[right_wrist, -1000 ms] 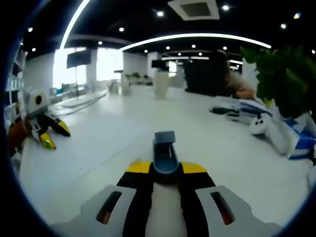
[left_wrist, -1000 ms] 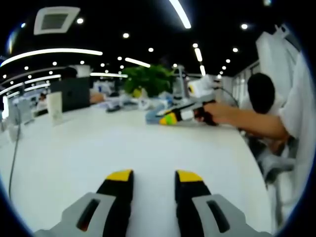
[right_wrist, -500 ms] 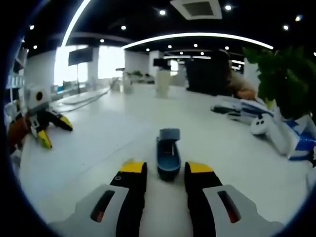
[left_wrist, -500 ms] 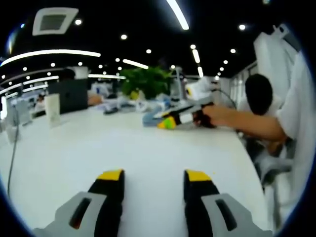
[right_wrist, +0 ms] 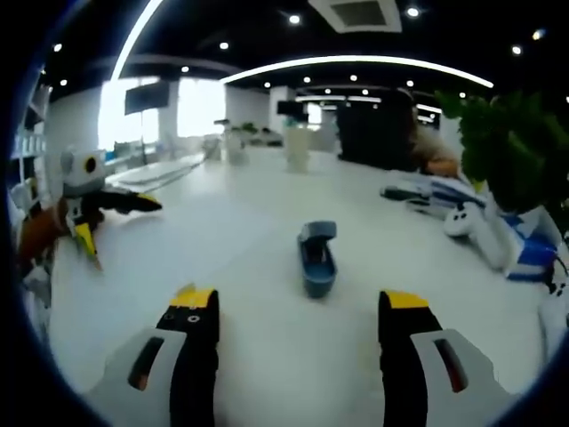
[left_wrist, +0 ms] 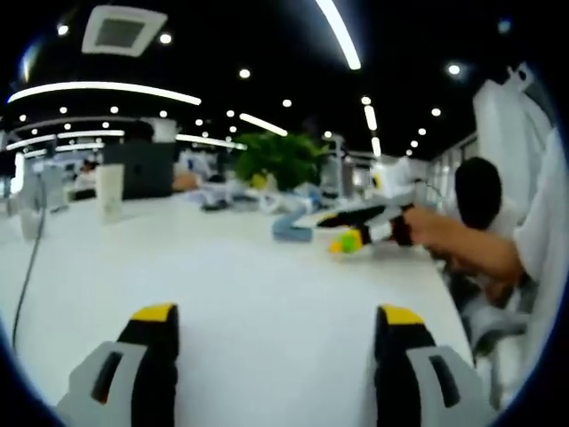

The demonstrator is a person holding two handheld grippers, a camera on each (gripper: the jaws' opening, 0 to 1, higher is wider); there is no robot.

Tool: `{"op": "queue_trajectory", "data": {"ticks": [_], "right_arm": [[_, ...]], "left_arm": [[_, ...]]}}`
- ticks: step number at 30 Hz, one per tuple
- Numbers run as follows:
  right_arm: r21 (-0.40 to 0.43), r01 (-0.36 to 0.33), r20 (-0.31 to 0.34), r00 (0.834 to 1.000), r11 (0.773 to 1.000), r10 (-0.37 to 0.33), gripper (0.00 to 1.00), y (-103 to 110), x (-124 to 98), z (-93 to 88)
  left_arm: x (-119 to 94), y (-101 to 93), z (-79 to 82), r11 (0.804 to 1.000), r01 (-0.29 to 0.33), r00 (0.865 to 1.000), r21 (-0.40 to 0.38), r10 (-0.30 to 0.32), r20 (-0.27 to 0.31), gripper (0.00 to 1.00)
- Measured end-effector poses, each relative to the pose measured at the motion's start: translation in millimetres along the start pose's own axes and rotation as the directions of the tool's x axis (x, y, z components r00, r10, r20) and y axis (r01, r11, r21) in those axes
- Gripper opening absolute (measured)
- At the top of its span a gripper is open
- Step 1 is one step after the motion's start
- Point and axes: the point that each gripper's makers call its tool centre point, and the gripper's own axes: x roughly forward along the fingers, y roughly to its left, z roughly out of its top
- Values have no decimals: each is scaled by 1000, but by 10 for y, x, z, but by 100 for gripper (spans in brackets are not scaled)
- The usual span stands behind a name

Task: Pick up the paper insert the paper into the punch align the paper edges press the punch to punch holes

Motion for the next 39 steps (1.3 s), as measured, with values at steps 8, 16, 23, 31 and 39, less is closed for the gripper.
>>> {"op": "queue_trajectory", "data": {"ticks": [8, 16, 23, 31, 39], "right_arm": [[6, 22, -25, 999, 1000, -21, 95, 158, -371, 11], [16, -9, -43, 999, 1000, 10, 95, 504, -859, -31], [-10, 43, -1, 999, 999, -43, 92, 605, -1331, -4], [24, 33, 45, 998, 999, -34, 91, 909, -1915, -16], [9, 61, 44, 997, 998, -61, 91, 1073, -2432, -92]], "left_arm": [[-333, -64, 5, 999, -39, 999, -38, 39, -15, 89], [-1046, -122, 91, 991, -126, 992, -40, 125, -22, 89], [-1525, -173, 47, 981, -193, 979, 24, 194, -64, 89], [-1959, -307, 80, 965, -257, 963, 48, 260, -70, 89], [-2349, -485, 52, 954, -298, 951, 35, 300, -75, 89]]}}
